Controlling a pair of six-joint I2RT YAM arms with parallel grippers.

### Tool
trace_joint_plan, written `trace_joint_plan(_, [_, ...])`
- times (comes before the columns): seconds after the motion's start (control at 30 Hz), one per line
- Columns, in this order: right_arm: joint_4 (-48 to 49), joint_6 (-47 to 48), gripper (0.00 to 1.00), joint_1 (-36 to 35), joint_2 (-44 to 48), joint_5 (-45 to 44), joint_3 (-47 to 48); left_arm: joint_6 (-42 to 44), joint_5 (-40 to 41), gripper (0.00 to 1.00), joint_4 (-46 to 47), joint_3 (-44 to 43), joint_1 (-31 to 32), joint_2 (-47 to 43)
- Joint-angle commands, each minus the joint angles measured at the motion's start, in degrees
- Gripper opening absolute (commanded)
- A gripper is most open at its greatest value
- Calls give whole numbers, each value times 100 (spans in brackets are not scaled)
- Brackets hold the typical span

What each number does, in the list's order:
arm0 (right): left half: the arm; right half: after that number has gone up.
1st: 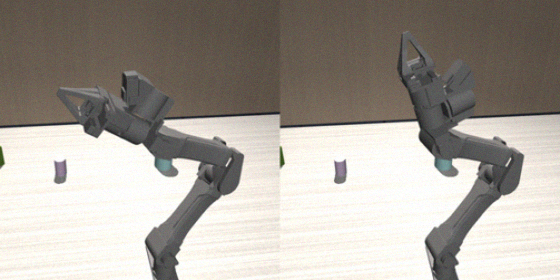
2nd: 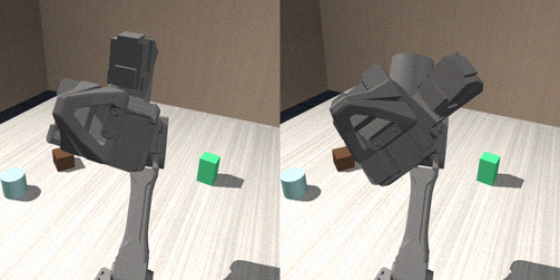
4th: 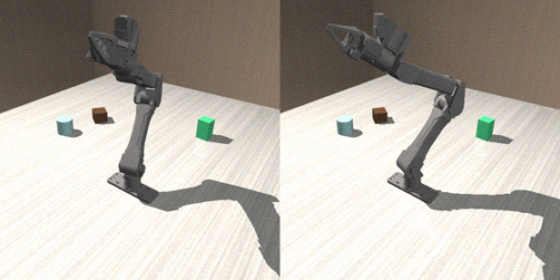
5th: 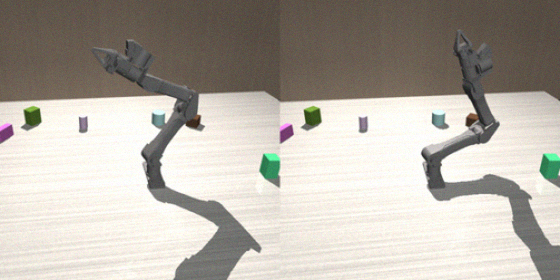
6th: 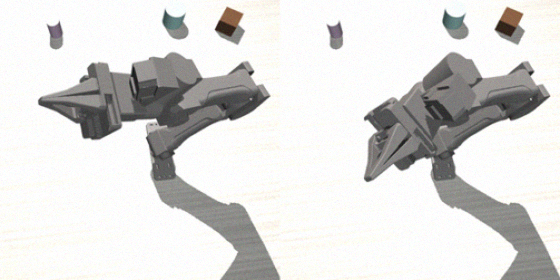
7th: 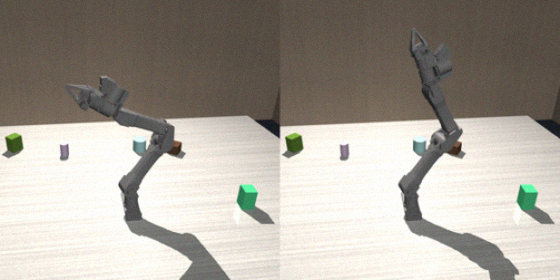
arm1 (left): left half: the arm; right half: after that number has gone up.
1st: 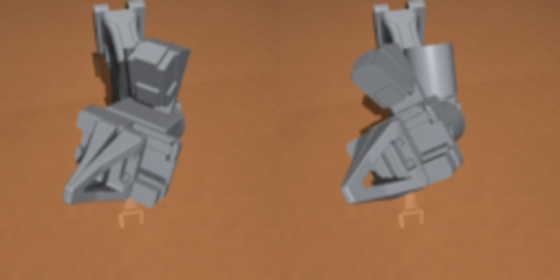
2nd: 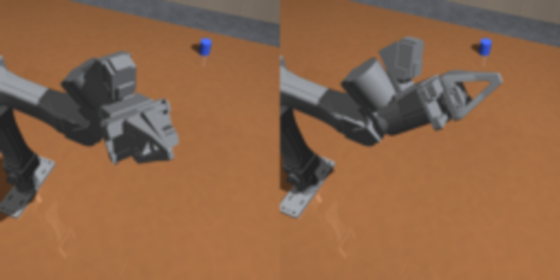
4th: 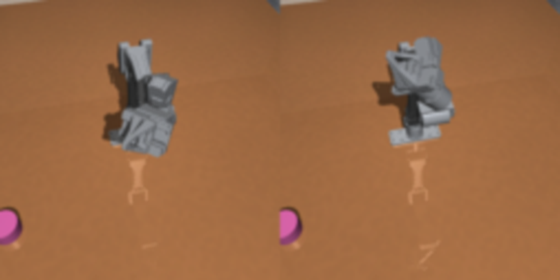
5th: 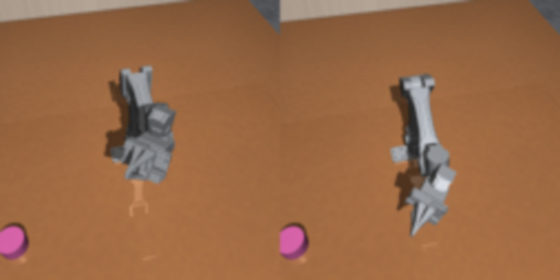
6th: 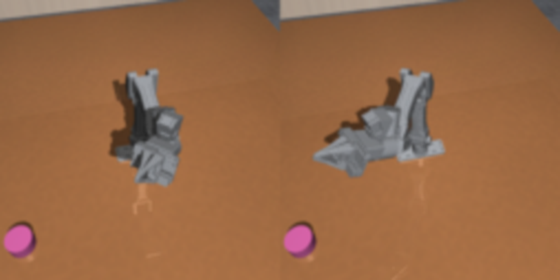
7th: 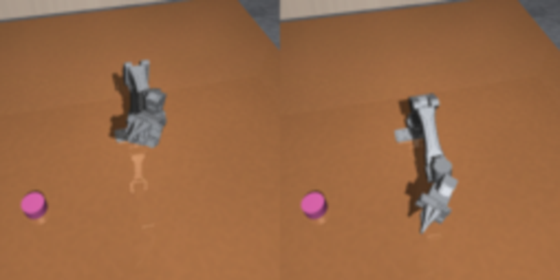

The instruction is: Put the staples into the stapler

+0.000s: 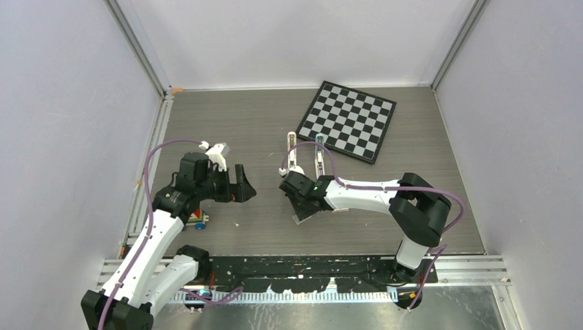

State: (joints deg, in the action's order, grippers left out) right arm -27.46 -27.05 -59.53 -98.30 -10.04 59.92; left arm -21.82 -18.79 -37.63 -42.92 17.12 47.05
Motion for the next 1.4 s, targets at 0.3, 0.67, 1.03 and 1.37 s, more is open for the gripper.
trace_joint_plan(0.3, [-119,77,26,-90,-65,-279,292,99,12,92,23,-6,16,-64])
trace_joint_plan(0.67, [-135,77,26,-114,-167,-234,353,99,1,92,25,-5,10,-79])
trace_joint_plan(1.03, [-154,3,23,-126,63,-399,380,100,-2,92,35,3,10,-98])
trace_joint_plan(1.37, [-77,-148,22,-129,371,-410,389,99,-18,92,37,11,12,-99])
